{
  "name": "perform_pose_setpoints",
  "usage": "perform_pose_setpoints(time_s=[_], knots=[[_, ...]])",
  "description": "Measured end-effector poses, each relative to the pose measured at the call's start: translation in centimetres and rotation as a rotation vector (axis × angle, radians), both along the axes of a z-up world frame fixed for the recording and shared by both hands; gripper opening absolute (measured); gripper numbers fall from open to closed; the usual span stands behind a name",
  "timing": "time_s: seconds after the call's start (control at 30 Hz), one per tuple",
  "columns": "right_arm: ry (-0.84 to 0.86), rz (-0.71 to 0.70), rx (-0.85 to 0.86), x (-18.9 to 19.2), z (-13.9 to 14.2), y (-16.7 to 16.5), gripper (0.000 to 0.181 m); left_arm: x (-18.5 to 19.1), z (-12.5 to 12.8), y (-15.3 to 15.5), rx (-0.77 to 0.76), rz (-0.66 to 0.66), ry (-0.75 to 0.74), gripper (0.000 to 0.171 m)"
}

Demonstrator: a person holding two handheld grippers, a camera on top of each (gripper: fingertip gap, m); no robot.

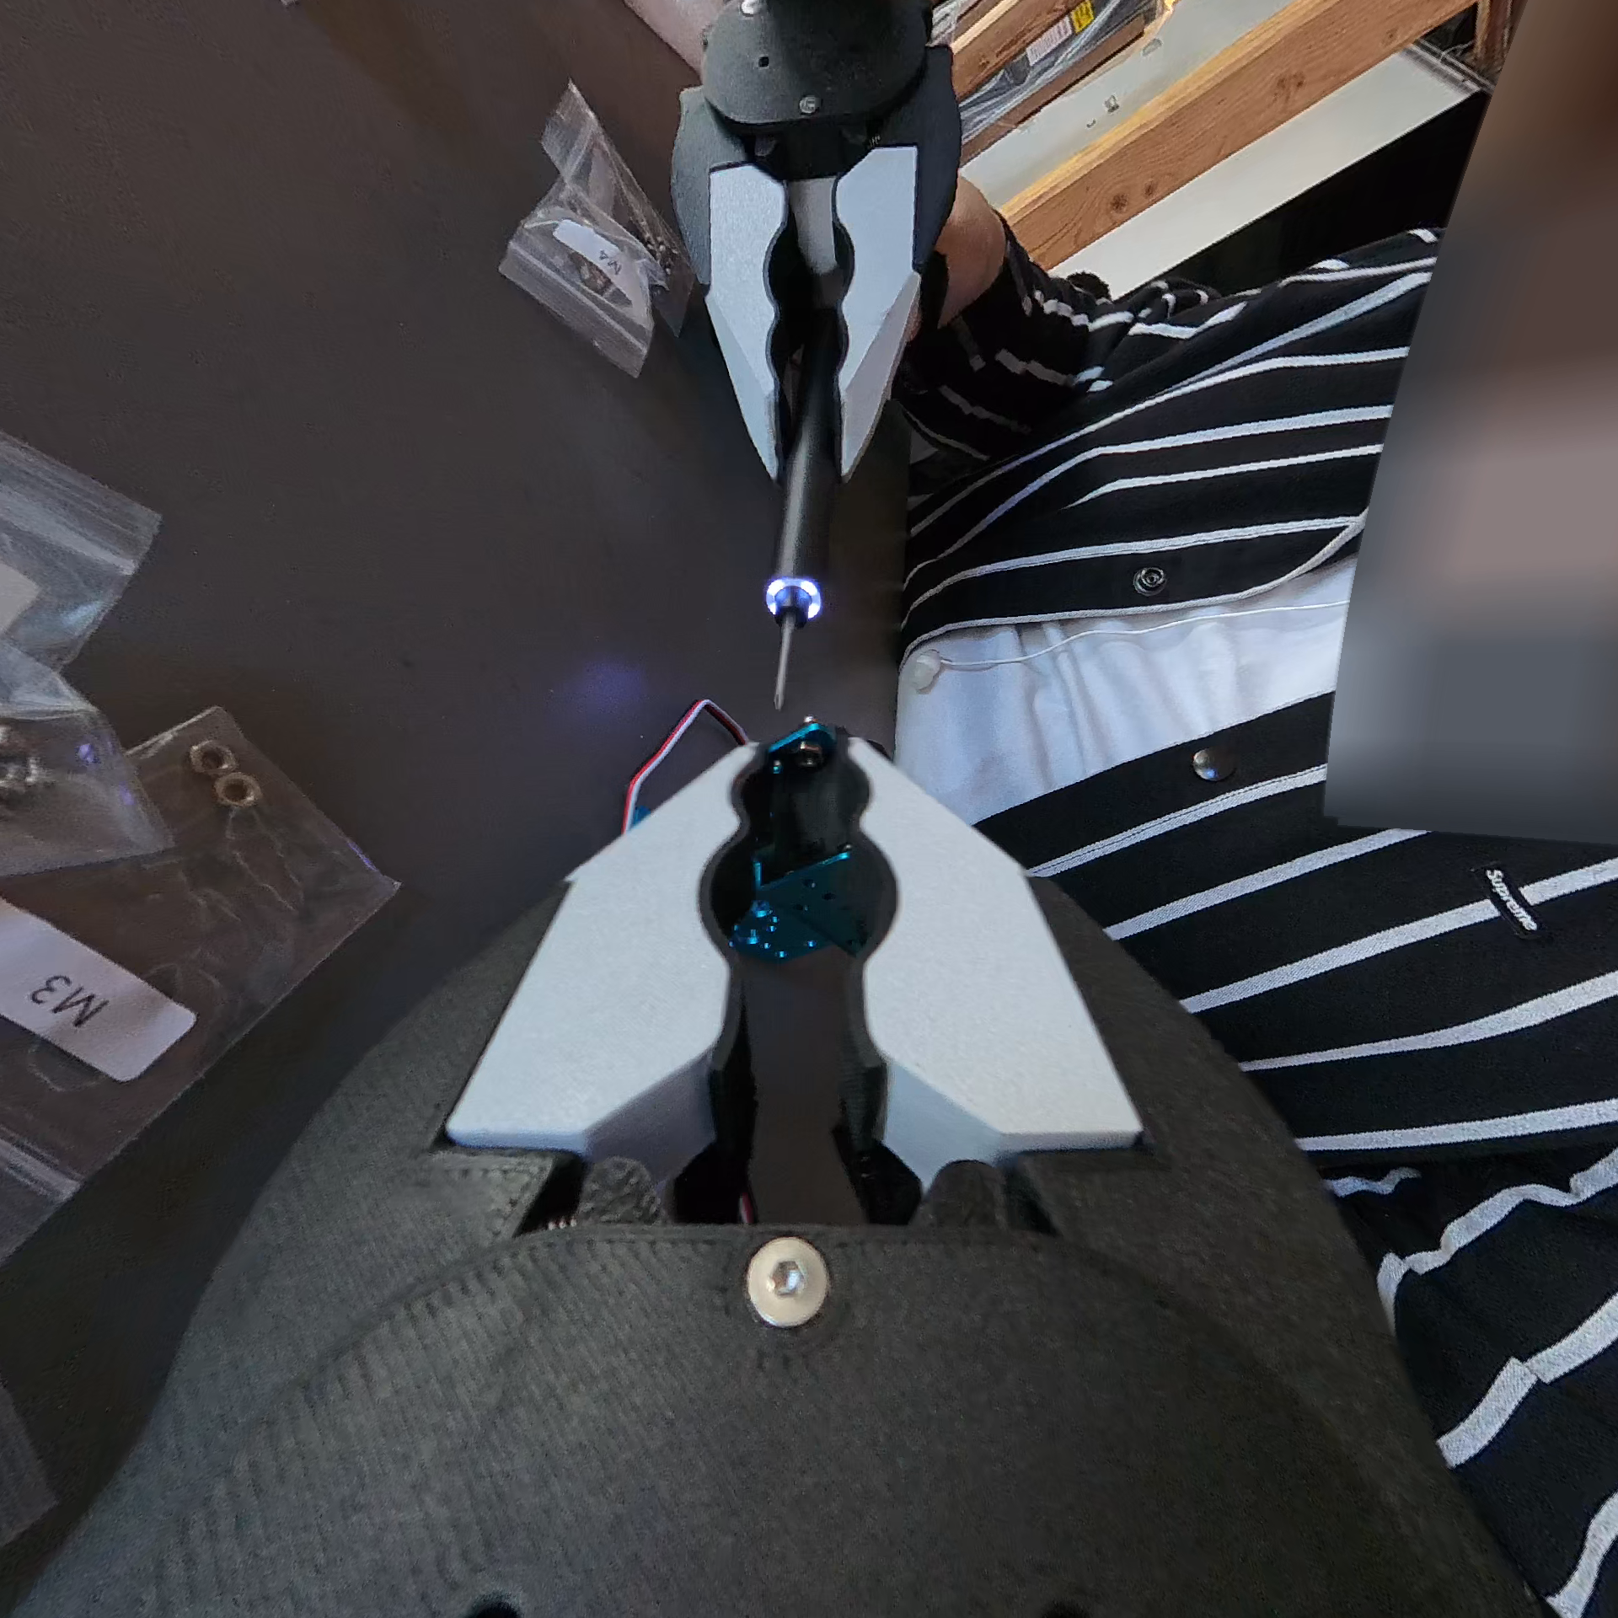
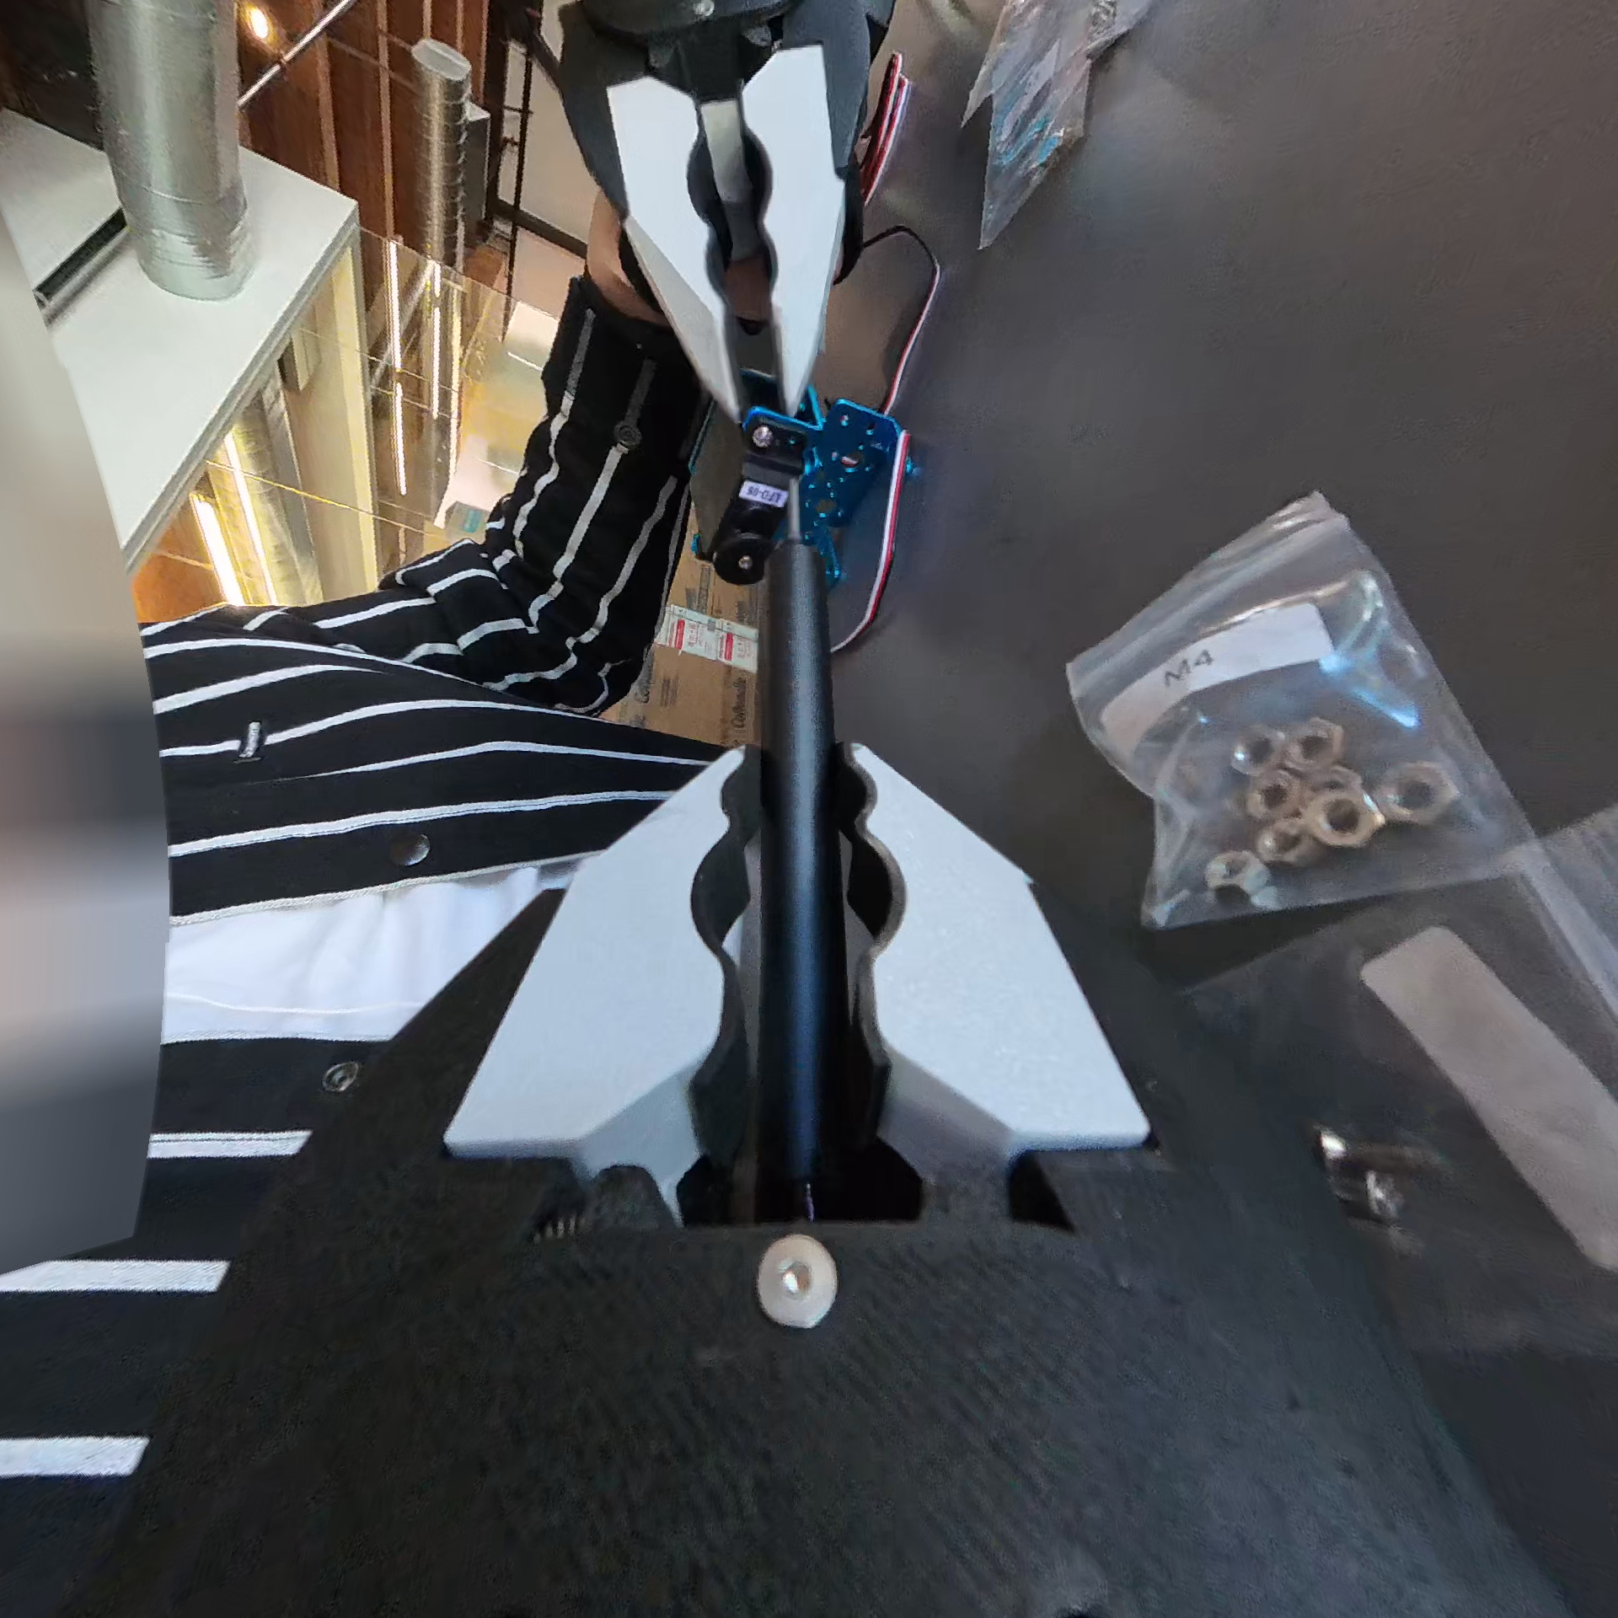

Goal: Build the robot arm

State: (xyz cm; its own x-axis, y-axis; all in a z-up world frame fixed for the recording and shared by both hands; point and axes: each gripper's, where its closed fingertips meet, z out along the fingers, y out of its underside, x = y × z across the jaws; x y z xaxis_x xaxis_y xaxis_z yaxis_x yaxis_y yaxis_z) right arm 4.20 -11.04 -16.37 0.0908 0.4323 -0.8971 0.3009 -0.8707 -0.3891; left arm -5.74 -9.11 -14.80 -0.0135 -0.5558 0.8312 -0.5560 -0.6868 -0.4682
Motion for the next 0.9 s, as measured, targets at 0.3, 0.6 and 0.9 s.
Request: perform_pose_setpoints(time_s=[0.3,0.6,0.9], knots=[[-0.273,-0.072,0.375,3.3,-2.0,0.8,0.015,-1.1,1.0,0.8,0.233,0.151,0.006,0.039],[-0.425,-0.099,0.561,4.0,-2.4,1.0,0.031,-1.9,0.3,-2.0,0.701,0.124,0.046,0.055],[-0.184,-0.010,0.978,-6.3,2.1,-1.4,0.082,-3.1,0.1,-1.9,0.872,-0.035,0.039,0.060]])
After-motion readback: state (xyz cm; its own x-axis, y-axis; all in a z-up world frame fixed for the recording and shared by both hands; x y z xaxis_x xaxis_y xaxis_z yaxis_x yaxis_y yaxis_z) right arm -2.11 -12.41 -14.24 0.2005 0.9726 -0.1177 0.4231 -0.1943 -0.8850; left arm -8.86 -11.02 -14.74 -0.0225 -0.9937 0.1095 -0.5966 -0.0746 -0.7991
